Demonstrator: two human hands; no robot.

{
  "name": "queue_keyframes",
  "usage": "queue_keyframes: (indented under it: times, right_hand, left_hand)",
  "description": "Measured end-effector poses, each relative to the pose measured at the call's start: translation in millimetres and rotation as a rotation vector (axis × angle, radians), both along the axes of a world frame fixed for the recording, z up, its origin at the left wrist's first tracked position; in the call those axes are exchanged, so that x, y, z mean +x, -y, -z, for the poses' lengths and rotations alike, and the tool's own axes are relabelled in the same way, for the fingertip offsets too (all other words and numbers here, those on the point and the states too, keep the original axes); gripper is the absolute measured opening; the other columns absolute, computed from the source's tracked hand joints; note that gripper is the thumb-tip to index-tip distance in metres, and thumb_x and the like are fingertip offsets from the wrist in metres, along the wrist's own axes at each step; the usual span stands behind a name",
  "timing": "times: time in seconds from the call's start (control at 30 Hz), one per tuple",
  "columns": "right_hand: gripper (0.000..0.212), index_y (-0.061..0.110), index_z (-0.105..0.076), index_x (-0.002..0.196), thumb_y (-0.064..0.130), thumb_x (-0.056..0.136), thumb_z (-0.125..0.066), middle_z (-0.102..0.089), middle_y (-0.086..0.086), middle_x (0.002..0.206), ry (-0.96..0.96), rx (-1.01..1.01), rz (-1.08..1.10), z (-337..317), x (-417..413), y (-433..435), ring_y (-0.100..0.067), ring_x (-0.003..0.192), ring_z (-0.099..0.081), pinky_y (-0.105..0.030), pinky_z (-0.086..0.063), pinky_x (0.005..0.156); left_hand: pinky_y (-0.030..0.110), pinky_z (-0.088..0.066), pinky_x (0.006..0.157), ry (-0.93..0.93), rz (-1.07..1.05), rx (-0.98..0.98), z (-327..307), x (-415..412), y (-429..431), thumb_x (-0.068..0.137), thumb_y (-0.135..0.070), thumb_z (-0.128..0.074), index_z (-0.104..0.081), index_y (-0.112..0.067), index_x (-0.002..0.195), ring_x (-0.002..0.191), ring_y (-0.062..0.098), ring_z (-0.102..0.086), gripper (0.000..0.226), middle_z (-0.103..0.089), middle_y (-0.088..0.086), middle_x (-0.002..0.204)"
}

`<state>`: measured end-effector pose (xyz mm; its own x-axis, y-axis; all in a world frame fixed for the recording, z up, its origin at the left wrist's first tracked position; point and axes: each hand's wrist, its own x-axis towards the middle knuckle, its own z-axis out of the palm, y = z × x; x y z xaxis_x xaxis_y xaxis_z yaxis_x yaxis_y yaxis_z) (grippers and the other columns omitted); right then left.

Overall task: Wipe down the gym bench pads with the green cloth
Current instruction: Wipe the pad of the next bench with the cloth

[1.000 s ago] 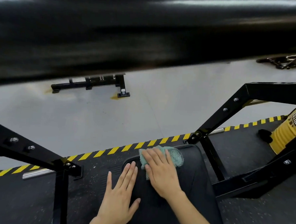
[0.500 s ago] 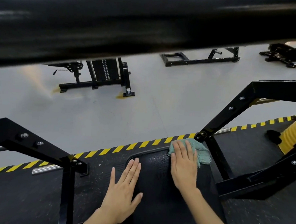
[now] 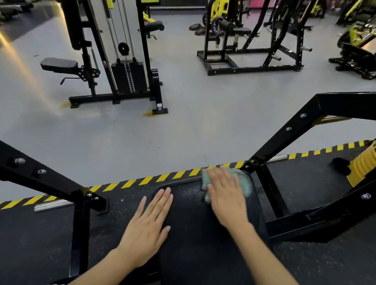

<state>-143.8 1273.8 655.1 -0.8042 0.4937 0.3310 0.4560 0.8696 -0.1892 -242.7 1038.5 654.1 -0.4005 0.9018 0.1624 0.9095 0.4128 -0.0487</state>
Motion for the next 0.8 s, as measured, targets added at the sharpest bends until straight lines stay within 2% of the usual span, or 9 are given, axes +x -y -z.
queue_keyframes:
  times: [0.07,0.13,0.23,0.33,0.57,0.73,0.8]
  right_hand:
    - [0.05,0.019,-0.048,0.138,0.035,0.099,-0.023,-0.051,-0.001,0.141,0.015,-0.019,0.047,2.0,12.2,-24.5,-0.023,0.138,-0.037,-0.044,-0.017,0.114]
    - [0.051,0.017,-0.051,0.136,0.036,0.099,-0.021,-0.052,-0.002,0.139,-0.016,-0.04,0.097,2.7,14.3,-32.5,-0.024,0.138,-0.037,-0.047,-0.022,0.115]
    - [0.045,0.012,-0.062,0.12,0.033,0.097,-0.029,-0.061,-0.004,0.123,-0.133,-0.054,0.226,-3.1,-5.0,-10.6,-0.029,0.128,-0.047,-0.052,-0.03,0.108]
    - [0.039,0.014,-0.064,0.113,0.031,0.096,-0.034,-0.063,-0.002,0.115,-0.201,-0.04,0.217,-5.2,-22.0,20.6,-0.029,0.122,-0.048,-0.051,-0.025,0.109]
    - [0.035,0.02,-0.055,0.124,0.03,0.097,-0.035,-0.055,0.005,0.125,-0.166,-0.057,-0.023,-3.2,-35.7,75.1,-0.023,0.128,-0.045,-0.045,-0.022,0.113]
    - [0.04,0.019,-0.056,0.126,0.032,0.096,-0.032,-0.057,0.0,0.13,-0.111,-0.017,0.13,-7.0,-13.8,30.9,-0.024,0.13,-0.048,-0.048,-0.035,0.108]
    - [0.043,0.017,-0.056,0.128,0.032,0.098,-0.029,-0.056,-0.002,0.132,-0.094,-0.026,0.184,-6.5,-2.5,10.4,-0.026,0.132,-0.045,-0.05,-0.036,0.107]
  left_hand:
    - [0.042,-0.019,0.114,0.0,0.02,0.003,-2.3,-2.9,-2.4,0.096,-0.041,-0.034,-0.021,-0.01,0.154,0.15,0.019,-0.017,0.067,-0.013,0.003,0.164]
    - [0.04,-0.019,0.114,0.003,0.042,0.005,-3.9,-5.6,-4.1,0.097,-0.041,-0.033,-0.021,-0.011,0.154,0.15,0.018,-0.016,0.066,-0.013,0.002,0.164]
    - [0.04,-0.019,0.114,0.013,0.059,-0.004,-4.3,-8.4,-5.1,0.098,-0.042,-0.032,-0.019,-0.011,0.155,0.15,0.017,-0.012,0.066,-0.012,0.002,0.164]
    - [0.041,-0.019,0.113,0.011,0.059,-0.023,-2.9,-9.1,-5.0,0.097,-0.043,-0.032,-0.018,-0.011,0.155,0.15,0.018,-0.011,0.067,-0.011,0.002,0.164]
    - [0.047,-0.018,0.114,-0.03,0.047,-0.059,-1.2,-10.1,-6.0,0.096,-0.044,-0.032,-0.024,-0.009,0.153,0.15,0.019,-0.013,0.067,-0.014,0.004,0.163]
    - [0.047,-0.017,0.115,-0.038,0.063,-0.024,-5.4,-9.1,-7.7,0.095,-0.042,-0.032,-0.025,-0.008,0.153,0.15,0.019,-0.015,0.067,-0.017,0.005,0.163]
    - [0.047,-0.016,0.116,-0.03,0.082,-0.014,-5.6,-8.8,-9.8,0.095,-0.041,-0.033,-0.024,-0.007,0.153,0.15,0.02,-0.014,0.067,-0.017,0.006,0.163]
